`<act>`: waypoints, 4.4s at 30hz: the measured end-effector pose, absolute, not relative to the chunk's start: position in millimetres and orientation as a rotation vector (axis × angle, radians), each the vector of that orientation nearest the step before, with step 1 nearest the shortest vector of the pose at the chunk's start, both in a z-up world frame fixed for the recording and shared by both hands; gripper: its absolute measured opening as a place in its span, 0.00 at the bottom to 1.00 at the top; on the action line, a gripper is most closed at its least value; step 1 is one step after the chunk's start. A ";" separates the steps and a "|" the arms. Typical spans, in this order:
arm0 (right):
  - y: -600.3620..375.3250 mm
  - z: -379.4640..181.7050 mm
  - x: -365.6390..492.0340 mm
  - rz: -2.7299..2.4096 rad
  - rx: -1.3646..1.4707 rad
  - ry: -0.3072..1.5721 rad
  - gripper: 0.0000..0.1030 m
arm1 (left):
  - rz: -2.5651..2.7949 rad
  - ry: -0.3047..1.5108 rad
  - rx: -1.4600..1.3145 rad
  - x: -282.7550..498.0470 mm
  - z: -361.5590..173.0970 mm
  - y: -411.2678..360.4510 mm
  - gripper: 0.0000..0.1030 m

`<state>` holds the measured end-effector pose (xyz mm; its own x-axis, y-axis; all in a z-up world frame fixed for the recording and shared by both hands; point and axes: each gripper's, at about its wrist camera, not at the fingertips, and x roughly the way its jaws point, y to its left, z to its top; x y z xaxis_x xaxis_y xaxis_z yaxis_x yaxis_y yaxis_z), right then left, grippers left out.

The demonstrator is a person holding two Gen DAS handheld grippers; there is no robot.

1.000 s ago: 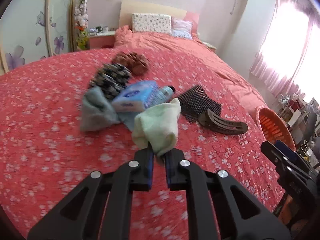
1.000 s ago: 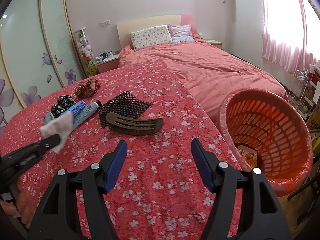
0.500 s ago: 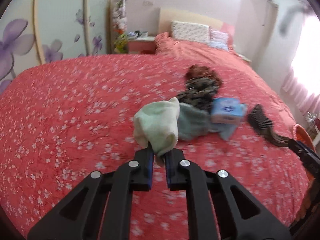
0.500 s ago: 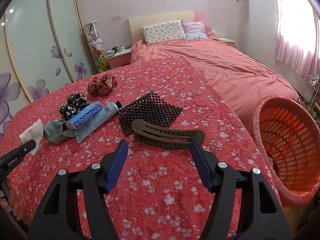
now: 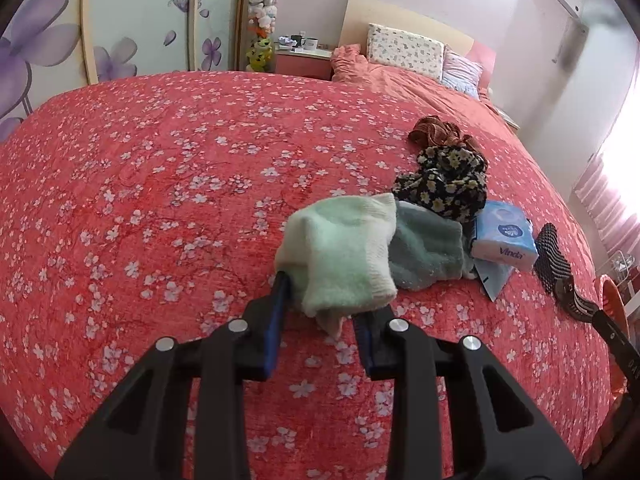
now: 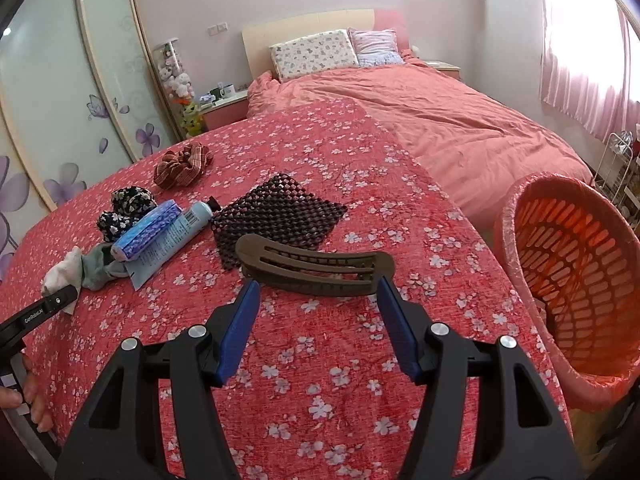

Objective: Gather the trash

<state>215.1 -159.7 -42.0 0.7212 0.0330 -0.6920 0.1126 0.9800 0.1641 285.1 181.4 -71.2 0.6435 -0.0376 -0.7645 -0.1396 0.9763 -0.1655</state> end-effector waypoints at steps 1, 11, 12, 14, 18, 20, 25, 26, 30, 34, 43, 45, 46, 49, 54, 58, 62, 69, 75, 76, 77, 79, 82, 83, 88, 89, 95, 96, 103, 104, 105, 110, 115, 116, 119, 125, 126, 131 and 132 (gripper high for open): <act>-158.6 -41.9 215.7 -0.042 0.202 0.766 0.59 | 0.060 0.872 -0.218 286.3 -72.0 178.5 0.31; -130.8 -41.1 241.2 -0.004 0.197 0.764 0.39 | 0.064 0.872 -0.225 281.0 -73.6 178.9 0.28; -128.2 -39.9 242.8 -0.001 0.199 0.761 0.37 | 0.063 0.872 -0.227 280.0 -73.9 178.9 0.28; -121.4 -39.3 248.4 -0.003 0.167 0.759 0.29 | 0.064 0.872 -0.224 278.8 -74.1 179.5 0.28; -119.8 -42.8 250.7 0.018 0.120 0.779 0.10 | 0.069 0.874 -0.215 277.9 -74.4 179.9 0.28; -122.4 -41.7 240.9 0.026 0.109 0.777 0.09 | 0.068 0.874 -0.215 277.5 -74.4 180.7 0.28; -131.5 -40.6 212.5 0.067 0.090 0.779 0.09 | 0.069 0.874 -0.215 277.8 -74.4 179.5 0.28; -134.8 -41.1 206.8 0.066 0.088 0.786 0.09 | 0.069 0.874 -0.216 277.7 -74.4 179.7 0.28; -154.3 -44.0 190.4 0.033 0.100 0.814 0.09 | 0.069 0.874 -0.216 277.7 -74.3 179.3 0.28; -170.9 -41.4 181.8 0.002 0.183 0.821 0.13 | 0.069 0.873 -0.216 277.7 -74.4 179.3 0.28; -129.3 -27.3 210.1 0.018 0.176 0.753 0.20 | 0.069 0.874 -0.216 277.7 -74.4 178.4 0.28; -121.4 -27.9 219.0 0.021 0.149 0.756 0.19 | 0.072 0.875 -0.210 278.0 -74.2 176.9 0.28; -117.8 -30.3 224.0 0.018 0.129 0.765 0.18 | 0.073 0.876 -0.208 278.1 -74.1 176.0 0.28; -119.3 -40.3 229.4 -0.003 0.085 0.810 0.12 | 0.074 0.876 -0.207 278.3 -73.8 175.4 0.28; -143.3 -37.4 208.7 -0.057 0.066 0.804 0.11 | 0.073 0.875 -0.209 278.6 -73.8 174.9 0.28; -159.3 -33.9 203.0 -0.044 0.150 0.795 0.15 | 0.073 0.875 -0.210 278.6 -73.8 174.6 0.28; -160.8 -37.0 211.3 -0.075 0.207 0.799 0.41 | 0.072 0.875 -0.213 278.4 -73.8 174.3 0.28; -151.8 -50.4 231.7 -0.116 0.164 0.844 0.41 | 0.071 0.874 -0.214 278.2 -73.7 174.4 0.28; -153.8 -58.3 228.6 -0.128 0.149 0.871 0.36 | 0.072 0.874 -0.214 277.8 -73.8 173.7 0.28; -153.5 -58.9 228.6 -0.126 0.144 0.876 0.36 | 0.072 0.874 -0.214 277.9 -73.8 173.8 0.28; -152.5 -58.5 228.0 -0.131 0.135 0.875 0.32 | 0.071 0.874 -0.215 277.9 -73.7 173.7 0.28; -152.3 -58.4 227.0 -0.129 0.125 0.877 0.32 | 0.072 0.874 -0.214 277.8 -73.8 173.7 0.28; -156.4 -57.4 224.0 -0.122 0.136 0.870 0.32 | 0.072 0.874 -0.212 277.8 -73.8 173.5 0.28; -157.1 -55.6 221.2 -0.122 0.134 0.859 0.32 | 0.071 0.874 -0.212 277.7 -73.8 173.4 0.29; -156.3 -48.0 215.1 -0.116 0.114 0.830 0.32 | 0.038 0.862 -0.228 275.1 -72.8 175.7 0.37; -157.2 -47.5 214.6 -0.114 0.117 0.829 0.32 | 0.036 0.860 -0.230 274.3 -72.9 176.3 0.39; -160.9 -50.3 215.8 -0.100 0.144 0.845 0.32 | 0.043 0.841 -0.211 274.3 -68.2 175.7 0.40; -161.5 -50.9 215.0 -0.097 0.147 0.845 0.32 | 0.041 0.839 -0.207 275.4 -67.1 175.1 0.39; -167.3 -44.9 208.2 -0.089 0.164 0.828 0.32 | 0.013 0.802 -0.219 273.2 -58.1 175.3 0.16; -168.4 -42.6 206.7 -0.087 0.168 0.821 0.32 | 0.007 0.792 -0.222 271.3 -55.4 175.7 0.15; -168.8 -41.4 206.0 -0.087 0.170 0.817 0.32 | 0.002 0.785 -0.224 269.6 -52.5 176.7 0.15; -171.3 -31.3 198.9 -0.078 0.178 0.782 0.32 | -0.003 0.754 -0.207 260.8 -37.0 176.1 0.15; -173.8 -22.0 192.0 -0.068 0.189 0.750 0.32 | -0.017 0.729 -0.213 250.0 -20.3 175.2 0.15; -174.8 -19.4 190.0 -0.064 0.192 0.742 0.32 | -0.021 0.725 -0.211 247.9 -17.7 173.3 0.15; -178.7 -11.1 184.3 -0.059 0.196 0.715 0.32 | -0.042 0.717 -0.194 241.5 -8.4 162.2 0.15; -194.6 4.9 170.4 -0.068 0.220 0.657 0.32 | -0.112 0.704 -0.166 233.4 10.4 121.5 0.15; -199.1 7.8 167.5 -0.073 0.226 0.646 0.32 | -0.133 0.703 -0.163 232.5 13.8 112.6 0.15; -221.3 19.0 153.6 -0.110 0.240 0.597 0.32 | -0.217 0.687 -0.140 227.8 27.1 65.6 0.15; -225.7 20.7 151.4 -0.119 0.241 0.589 0.32 | -0.238 0.686 -0.138 227.3 29.3 54.6 0.15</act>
<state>151.4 -225.7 20.7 0.8258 -0.0420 -0.5625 0.1793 0.9651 0.1911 227.3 54.6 29.3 0.7483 -0.2620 -0.6094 0.1717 0.9639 -0.2035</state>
